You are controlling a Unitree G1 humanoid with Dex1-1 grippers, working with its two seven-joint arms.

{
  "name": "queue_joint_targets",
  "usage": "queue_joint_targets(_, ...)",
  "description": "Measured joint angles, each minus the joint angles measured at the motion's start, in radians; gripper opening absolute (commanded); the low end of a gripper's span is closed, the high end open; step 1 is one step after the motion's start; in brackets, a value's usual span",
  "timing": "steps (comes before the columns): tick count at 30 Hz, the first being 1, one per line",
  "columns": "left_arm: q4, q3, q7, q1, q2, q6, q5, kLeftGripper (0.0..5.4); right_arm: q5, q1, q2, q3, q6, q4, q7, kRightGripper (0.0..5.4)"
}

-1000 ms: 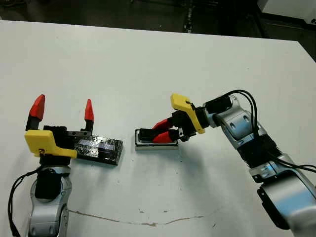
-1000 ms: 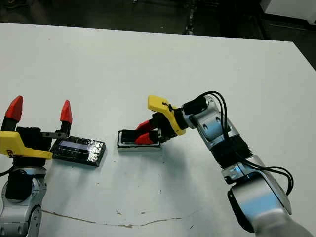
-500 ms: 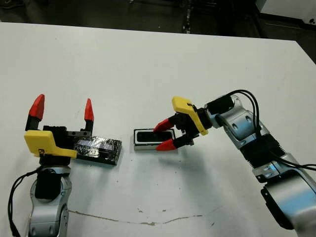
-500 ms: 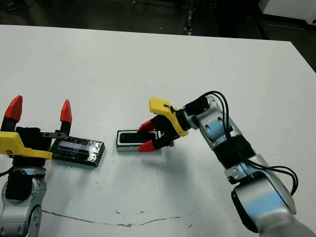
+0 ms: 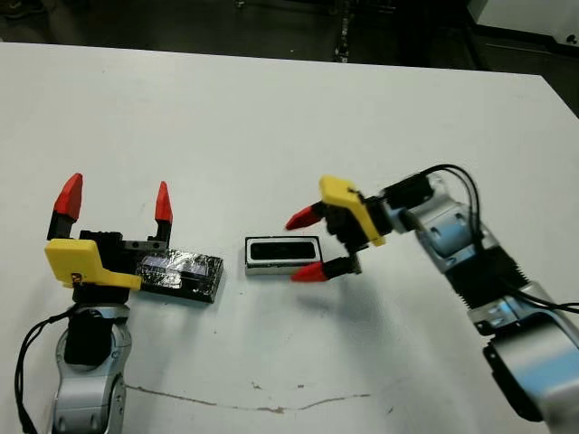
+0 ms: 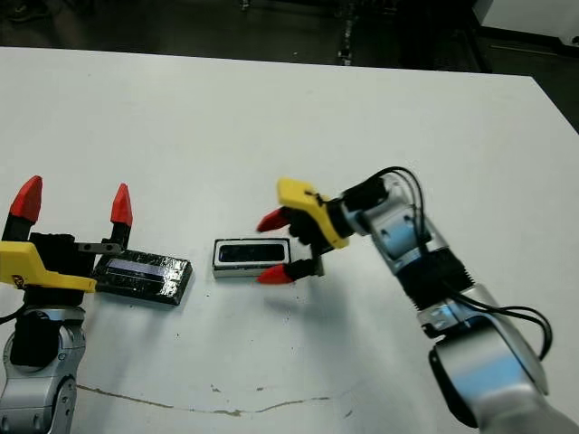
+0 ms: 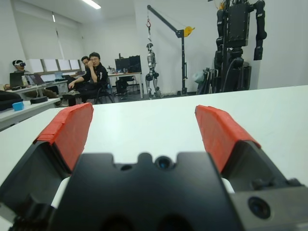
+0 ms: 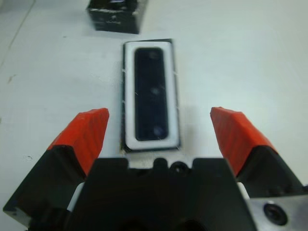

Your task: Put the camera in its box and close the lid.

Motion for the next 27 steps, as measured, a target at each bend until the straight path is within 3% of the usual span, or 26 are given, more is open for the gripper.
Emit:
queue_joint_targets(5, 0.0, 0.0, 0.0, 0.001, 0.0, 0.0, 0.0, 5.4, 0.052, 0.016, -0.035, -0.069, 0.008, -0.078, -0.001, 5.39)
queue_joint_targets(12, 0.001, -0.002, 0.0, -0.001, 0.0, 0.0, -0.006, 5.4, 0.155, 0.09, -0.088, -0.198, 0.11, -0.206, -0.062, 5.39)
queue_joint_targets(19, 0.0, -0.003, 0.0, -0.003, 0.001, 0.001, 0.0, 5.4, 0.286, 0.262, -0.074, -0.392, 0.196, -0.357, -0.288, 5.39)
queue_joint_targets(24, 0.002, -0.004, 0.0, -0.005, 0.001, 0.0, 0.0, 5.4, 0.321, 0.449, 0.002, -0.492, 0.175, -0.487, -0.501, 5.39)
queue_joint_targets(27, 0.005, -0.005, -0.001, -0.006, 0.002, 0.0, 0.0, 5.4, 0.325, 0.564, 0.046, -0.524, 0.137, -0.568, -0.604, 5.11)
